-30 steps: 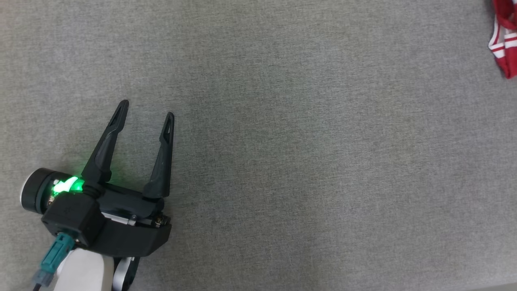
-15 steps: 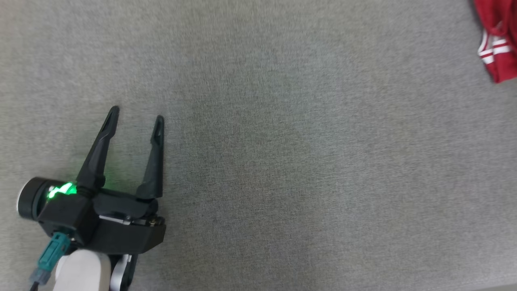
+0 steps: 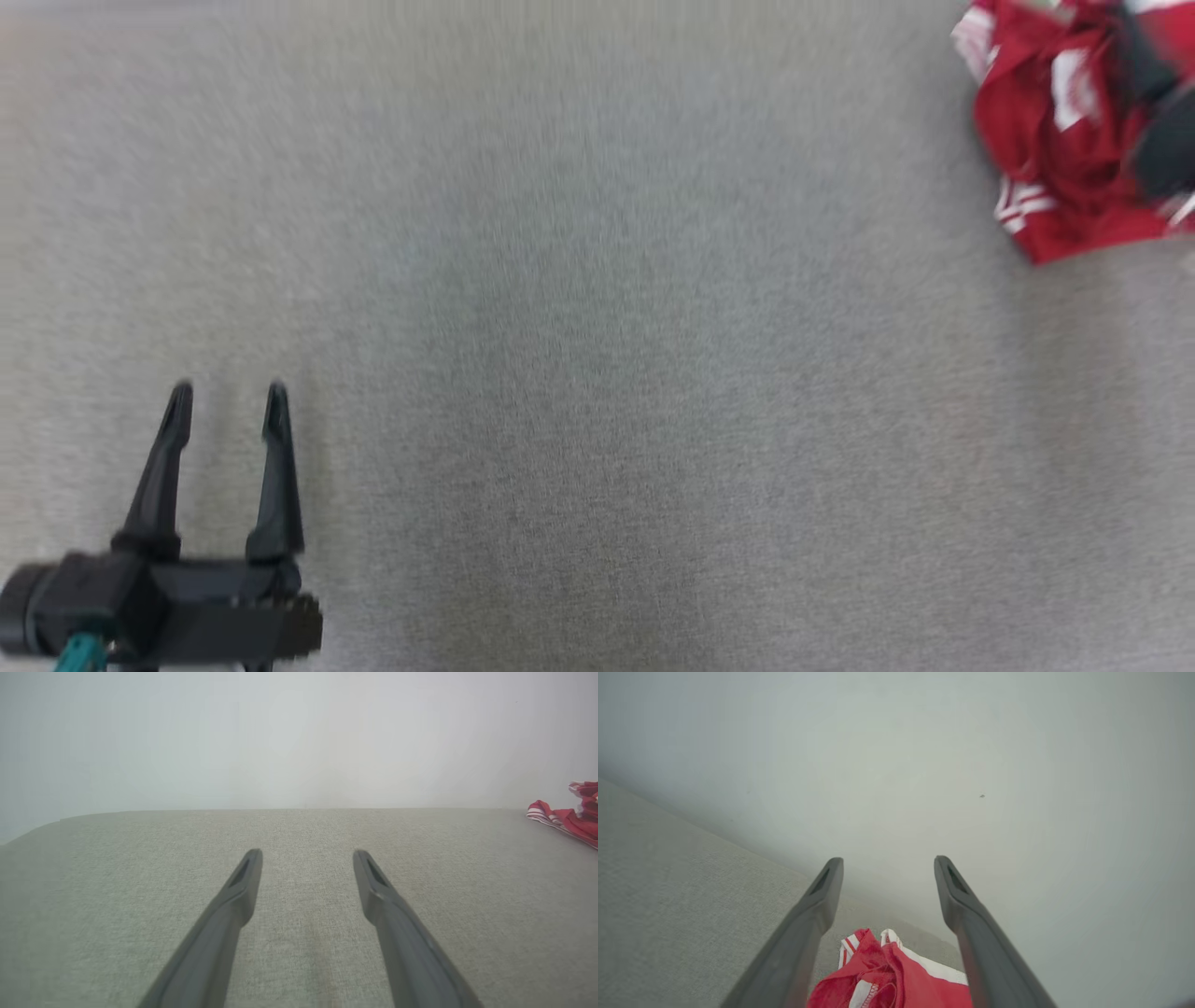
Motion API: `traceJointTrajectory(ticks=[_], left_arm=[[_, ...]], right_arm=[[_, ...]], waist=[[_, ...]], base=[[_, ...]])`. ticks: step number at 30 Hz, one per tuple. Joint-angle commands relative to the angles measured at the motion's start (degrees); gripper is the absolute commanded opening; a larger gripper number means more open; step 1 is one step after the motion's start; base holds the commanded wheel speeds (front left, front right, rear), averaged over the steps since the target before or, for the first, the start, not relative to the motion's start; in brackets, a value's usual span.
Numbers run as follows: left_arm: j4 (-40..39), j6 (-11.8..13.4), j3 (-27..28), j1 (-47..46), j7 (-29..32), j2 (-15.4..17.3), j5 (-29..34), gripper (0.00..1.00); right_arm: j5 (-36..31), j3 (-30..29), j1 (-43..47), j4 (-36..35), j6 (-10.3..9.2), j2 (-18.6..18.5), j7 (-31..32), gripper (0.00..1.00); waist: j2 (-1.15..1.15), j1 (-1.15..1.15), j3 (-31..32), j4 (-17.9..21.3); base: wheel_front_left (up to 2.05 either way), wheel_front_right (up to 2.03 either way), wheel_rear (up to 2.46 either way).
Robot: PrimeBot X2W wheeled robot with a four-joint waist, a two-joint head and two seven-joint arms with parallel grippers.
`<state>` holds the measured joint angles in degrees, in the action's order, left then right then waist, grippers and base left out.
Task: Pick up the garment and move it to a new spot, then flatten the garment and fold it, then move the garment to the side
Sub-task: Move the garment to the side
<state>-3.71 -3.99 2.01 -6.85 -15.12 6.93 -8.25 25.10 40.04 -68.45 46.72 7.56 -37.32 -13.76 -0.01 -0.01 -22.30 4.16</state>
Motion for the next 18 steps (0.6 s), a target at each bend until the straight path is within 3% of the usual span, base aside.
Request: traceJointTrajectory(ticks=[1, 18], left_arm=[[-0.13, 0.34, 0.50, 1.83, 0.02, -0.23, -0.25, 1.00], [2.37, 0.80, 1.93, 8.76, 0.02, -1.50, -0.48, 1.00]], right_arm=[[-0.41, -0.89, 3.12, -0.83, -0.15, 1.00, -0.60, 1.00], [-6.30, -22.11, 39.23, -19.88, -0.15, 15.54, -1.44, 1.00]], waist=[[0.01, 0.01, 6.85, -0.20], [0.01, 0.01, 17.75, -1.31]], base=[[0.00, 0.00, 0.00], [0.00, 0.00, 0.00]])
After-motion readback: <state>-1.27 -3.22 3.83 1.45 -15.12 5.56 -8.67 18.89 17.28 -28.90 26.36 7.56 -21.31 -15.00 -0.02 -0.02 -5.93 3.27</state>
